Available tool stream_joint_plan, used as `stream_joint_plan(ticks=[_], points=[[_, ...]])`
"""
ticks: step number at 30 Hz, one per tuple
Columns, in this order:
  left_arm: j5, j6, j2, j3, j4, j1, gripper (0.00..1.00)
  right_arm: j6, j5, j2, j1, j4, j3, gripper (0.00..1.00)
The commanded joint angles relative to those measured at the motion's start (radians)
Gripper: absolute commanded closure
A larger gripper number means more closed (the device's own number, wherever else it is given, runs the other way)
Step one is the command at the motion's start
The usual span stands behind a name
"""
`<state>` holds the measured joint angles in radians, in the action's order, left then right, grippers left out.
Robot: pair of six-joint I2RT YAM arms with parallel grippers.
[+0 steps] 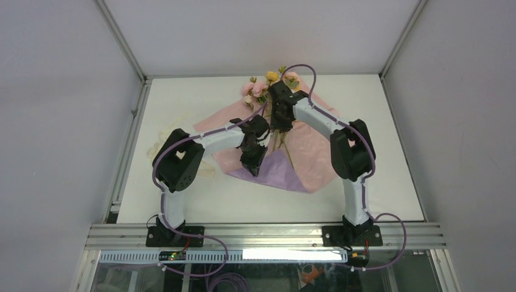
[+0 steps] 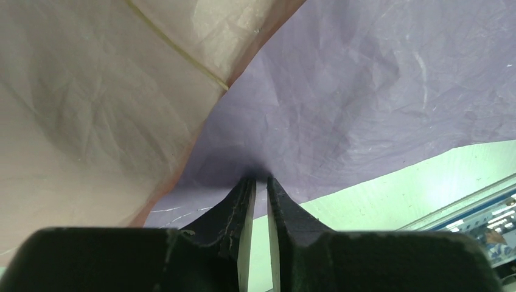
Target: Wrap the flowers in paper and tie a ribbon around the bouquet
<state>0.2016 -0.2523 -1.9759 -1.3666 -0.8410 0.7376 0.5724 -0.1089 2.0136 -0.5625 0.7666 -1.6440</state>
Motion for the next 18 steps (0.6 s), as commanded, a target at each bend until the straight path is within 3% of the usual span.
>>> stream_joint_plan(ticks=[1,9,18], points=[[-0.046,0.009,0.037,0.013,0.005,0.006,0.83,-0.144,-0.069,0.069,-0.005,0.142,-0.113,0.67],[-0.043,0.005,0.029,0.014,0.005,0.005,0.83,-0.164,-0.113,0.080,-0.001,0.123,-0.088,0.70],[-0.047,0.005,0.027,0.011,0.006,0.006,0.83,-0.125,-0.044,0.116,0.006,0.051,-0.053,0.72]])
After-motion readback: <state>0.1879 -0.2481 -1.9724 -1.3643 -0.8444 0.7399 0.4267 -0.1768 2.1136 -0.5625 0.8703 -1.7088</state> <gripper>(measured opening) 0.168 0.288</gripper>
